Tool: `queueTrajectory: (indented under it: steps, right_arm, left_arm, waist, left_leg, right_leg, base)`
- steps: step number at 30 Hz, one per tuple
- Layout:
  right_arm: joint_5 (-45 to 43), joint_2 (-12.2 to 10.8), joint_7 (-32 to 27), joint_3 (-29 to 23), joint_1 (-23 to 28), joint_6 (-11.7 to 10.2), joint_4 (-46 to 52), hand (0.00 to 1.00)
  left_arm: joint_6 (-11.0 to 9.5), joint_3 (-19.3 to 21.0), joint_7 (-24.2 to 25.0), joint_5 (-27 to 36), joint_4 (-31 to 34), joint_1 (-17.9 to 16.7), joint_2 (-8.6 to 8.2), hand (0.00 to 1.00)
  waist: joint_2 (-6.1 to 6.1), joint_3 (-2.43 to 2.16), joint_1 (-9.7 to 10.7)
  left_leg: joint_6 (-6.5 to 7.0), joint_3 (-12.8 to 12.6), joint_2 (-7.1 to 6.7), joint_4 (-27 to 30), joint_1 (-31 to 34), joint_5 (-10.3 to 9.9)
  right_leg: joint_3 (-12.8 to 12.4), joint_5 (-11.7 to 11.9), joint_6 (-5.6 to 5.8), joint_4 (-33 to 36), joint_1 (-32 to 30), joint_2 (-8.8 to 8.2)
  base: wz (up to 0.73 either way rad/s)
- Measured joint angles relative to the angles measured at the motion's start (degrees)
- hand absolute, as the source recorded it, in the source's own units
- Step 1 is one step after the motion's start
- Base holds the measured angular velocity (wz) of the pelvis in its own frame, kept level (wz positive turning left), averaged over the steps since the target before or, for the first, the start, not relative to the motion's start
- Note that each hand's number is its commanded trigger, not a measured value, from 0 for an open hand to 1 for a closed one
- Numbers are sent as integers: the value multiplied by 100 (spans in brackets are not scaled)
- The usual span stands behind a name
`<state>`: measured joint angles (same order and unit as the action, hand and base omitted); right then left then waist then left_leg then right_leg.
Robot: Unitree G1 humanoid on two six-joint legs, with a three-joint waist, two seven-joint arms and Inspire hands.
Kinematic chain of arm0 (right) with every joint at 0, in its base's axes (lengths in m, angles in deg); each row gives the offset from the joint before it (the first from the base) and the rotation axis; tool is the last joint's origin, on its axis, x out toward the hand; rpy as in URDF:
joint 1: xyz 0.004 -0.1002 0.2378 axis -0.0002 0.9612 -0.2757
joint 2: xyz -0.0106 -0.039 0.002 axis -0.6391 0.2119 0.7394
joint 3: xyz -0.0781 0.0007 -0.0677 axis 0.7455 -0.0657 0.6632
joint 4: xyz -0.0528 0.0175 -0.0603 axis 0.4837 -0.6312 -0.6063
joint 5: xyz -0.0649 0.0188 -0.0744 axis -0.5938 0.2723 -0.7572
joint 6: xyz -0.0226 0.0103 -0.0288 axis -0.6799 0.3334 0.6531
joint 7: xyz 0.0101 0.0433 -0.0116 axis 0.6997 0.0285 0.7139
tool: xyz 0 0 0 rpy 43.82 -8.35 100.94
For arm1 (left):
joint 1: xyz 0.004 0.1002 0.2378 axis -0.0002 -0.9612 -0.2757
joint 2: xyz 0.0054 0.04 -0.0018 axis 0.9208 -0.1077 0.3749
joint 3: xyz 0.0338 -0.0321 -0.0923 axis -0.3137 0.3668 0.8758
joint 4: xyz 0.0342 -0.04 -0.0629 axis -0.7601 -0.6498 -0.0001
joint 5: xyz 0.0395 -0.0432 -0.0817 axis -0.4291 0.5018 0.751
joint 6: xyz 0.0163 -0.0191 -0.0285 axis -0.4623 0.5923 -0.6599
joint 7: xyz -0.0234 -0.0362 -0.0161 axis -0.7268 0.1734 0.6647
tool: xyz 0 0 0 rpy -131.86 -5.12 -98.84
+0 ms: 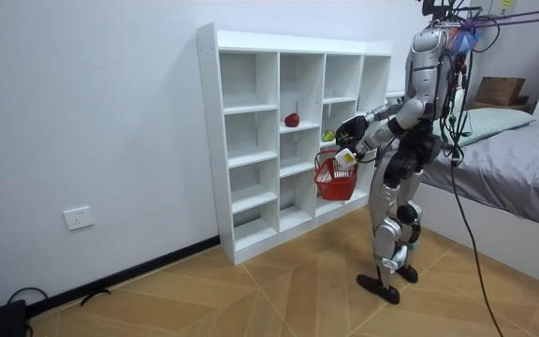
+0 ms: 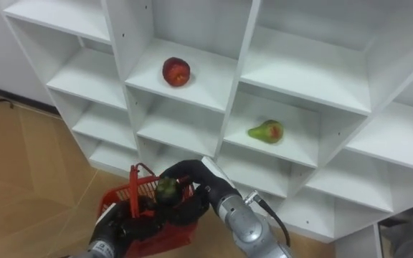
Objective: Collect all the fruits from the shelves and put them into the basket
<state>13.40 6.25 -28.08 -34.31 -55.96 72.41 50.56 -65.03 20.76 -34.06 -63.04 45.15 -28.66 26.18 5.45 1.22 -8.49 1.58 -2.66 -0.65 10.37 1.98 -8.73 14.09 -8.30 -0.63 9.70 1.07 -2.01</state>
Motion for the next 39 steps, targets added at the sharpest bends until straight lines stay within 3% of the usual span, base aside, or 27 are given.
queueTrajectory:
  steps: [10, 15, 17, 19, 21, 22, 23, 26, 39]
  right_arm:
    - [-302, -79, 0, -32, -18, 1, 50, 100]
    - [-321, 35, 2, -78, -254, 1, 47, 100]
    - [-328, 85, -6, -120, -294, 1, 47, 98]
    - [-328, 103, -21, -127, -294, 1, 47, 89]
    - [-306, 100, -26, -127, -301, 1, 27, 64]
    - [-313, 100, -28, -128, -320, 2, -21, 36]
    - [-331, 101, -31, -132, -357, 8, -73, 2]
    - [-360, 101, -72, -145, -443, 40, -165, 0]
    - [-381, 126, -121, -299, -507, 42, -261, 0]
  left_arm:
    - [33, 13, 109, -202, -5, -1, 8, 100]
    - [37, 14, 223, -370, -28, -11, 58, 100]
    - [39, 31, 235, -601, -28, -20, 63, 100]
    - [42, 36, 249, -709, -28, -28, 66, 100]
    - [43, 30, 261, -710, -38, -28, 69, 100]
    - [43, 25, 269, -712, -43, -30, 65, 100]
    - [47, 27, 285, -712, -44, -31, 65, 100]
    - [87, 46, 369, -712, -55, -38, 66, 100]
    - [121, 122, 345, -687, -67, -50, 94, 100]
  waist:
    - [-49, -9, 0]
    - [-33, -19, 10]
    - [6, -45, -5]
    - [35, -54, -34]
    - [67, -46, -50]
    - [92, -42, -60]
    - [122, -29, -81]
    - [176, -3, -121]
    - [270, 7, -151]
  left_leg:
    - [-1, 57, -2, 38, 47, 1]
    - [-3, 103, -9, 50, 55, 4]
    - [-3, 103, -8, 49, 44, 5]
    - [-3, 103, -9, 61, 41, 6]
    - [-3, 106, -10, 64, 45, 6]
    - [-2, 112, -11, 76, 48, 6]
    - [-3, 116, -11, 80, 45, 5]
    - [-3, 139, -14, 97, 61, 5]
    - [0, 140, -20, 129, 137, 3]
  right_leg:
    - [14, 1, -2, 12, 0, 0]
    - [25, 1, -2, 12, 5, -2]
    - [26, 1, -2, 14, 5, -2]
    - [28, 1, -2, 14, 5, -2]
    - [50, 1, -2, 14, 6, -6]
    - [59, 1, -2, 14, 9, -7]
    - [64, 1, -2, 13, 15, -7]
    - [100, 1, -2, 13, 20, -11]
    - [164, -6, 1, -12, 4, -32]
  base:
    - [2]
    - [1]
    - [0]
    - [0]
    - [0]
    - [0]
    - [0]
    - [4]
    - [3]
